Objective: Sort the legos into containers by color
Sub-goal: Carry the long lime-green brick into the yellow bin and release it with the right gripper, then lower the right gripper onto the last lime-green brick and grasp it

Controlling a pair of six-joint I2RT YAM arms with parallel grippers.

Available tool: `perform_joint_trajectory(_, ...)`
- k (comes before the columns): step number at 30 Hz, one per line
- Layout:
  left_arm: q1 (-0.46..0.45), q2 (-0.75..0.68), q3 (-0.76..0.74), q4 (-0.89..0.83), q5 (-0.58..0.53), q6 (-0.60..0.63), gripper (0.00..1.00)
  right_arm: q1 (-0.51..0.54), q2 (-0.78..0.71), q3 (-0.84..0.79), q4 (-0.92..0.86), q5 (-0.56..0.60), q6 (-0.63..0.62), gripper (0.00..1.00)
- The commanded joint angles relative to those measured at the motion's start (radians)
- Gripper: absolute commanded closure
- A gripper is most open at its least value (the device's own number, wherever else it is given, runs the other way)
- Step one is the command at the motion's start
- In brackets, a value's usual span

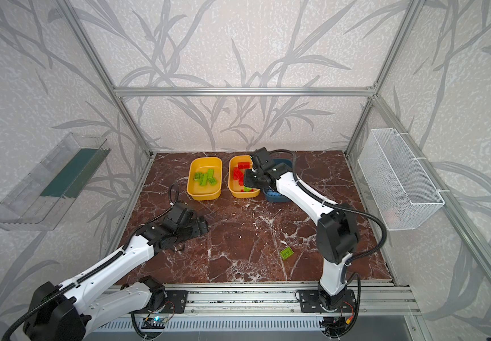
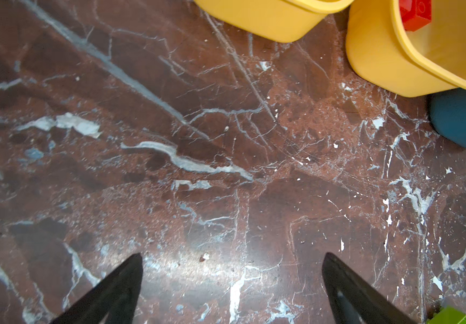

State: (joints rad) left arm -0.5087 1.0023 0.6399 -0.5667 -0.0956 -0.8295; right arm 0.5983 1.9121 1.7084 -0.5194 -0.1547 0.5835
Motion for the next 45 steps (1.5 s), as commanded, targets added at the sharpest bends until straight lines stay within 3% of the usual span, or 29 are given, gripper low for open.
perform_joint_trajectory(1,0.011,-0.083,-0.042,-0.056,-0.045,-0.067,0.01,0.027,0.139,0.150,0.020,-0.053,-0.063,0.99)
perform_joint_trajectory(6,0.015,-0.164,-0.056,-0.115,-0.071,-0.093,0.01,0.039,0.349,0.390,0.040,-0.136,-0.120,0.99)
perform_joint_trajectory(14,0.019,-0.168,-0.027,-0.174,-0.093,-0.111,0.01,0.104,0.687,0.882,-0.108,-0.109,-0.222,0.98)
perform_joint_trajectory(19,0.023,-0.153,-0.006,-0.186,-0.108,-0.108,0.01,0.108,0.856,1.118,-0.142,-0.148,-0.173,0.87)
perform_joint_trajectory(21,0.023,-0.147,-0.003,-0.187,-0.108,-0.104,0.01,0.109,0.865,1.108,-0.102,-0.151,-0.161,0.79)
perform_joint_trajectory(23,0.024,-0.142,0.001,-0.192,-0.113,-0.103,0.01,0.111,0.857,1.079,-0.063,-0.143,-0.159,0.60)
perform_joint_trajectory(25,0.023,-0.137,0.005,-0.191,-0.114,-0.104,0.01,0.110,0.851,1.069,-0.035,-0.157,-0.167,0.35)
perform_joint_trajectory(26,0.025,-0.138,0.006,-0.189,-0.114,-0.105,0.01,0.110,0.846,1.070,-0.028,-0.167,-0.170,0.14)
perform_joint_trajectory(27,0.025,-0.143,0.009,-0.188,-0.113,-0.106,0.01,0.113,0.835,1.075,-0.023,-0.179,-0.177,0.00)
perform_joint_trajectory(33,0.024,-0.208,0.011,-0.168,-0.117,-0.104,0.01,0.132,0.673,1.032,-0.027,-0.144,-0.267,0.01)
perform_joint_trajectory(38,0.023,-0.199,0.021,-0.128,-0.069,-0.036,0.01,0.132,0.498,0.937,-0.194,0.018,-0.310,0.01)
perform_joint_trajectory(41,0.021,-0.186,0.020,-0.073,0.005,-0.006,0.01,0.131,0.345,0.792,-0.359,0.166,-0.334,0.01)
perform_joint_trajectory(45,0.008,-0.168,0.027,-0.034,0.073,0.017,0.01,0.130,0.029,0.319,-0.350,0.293,-0.307,0.01)
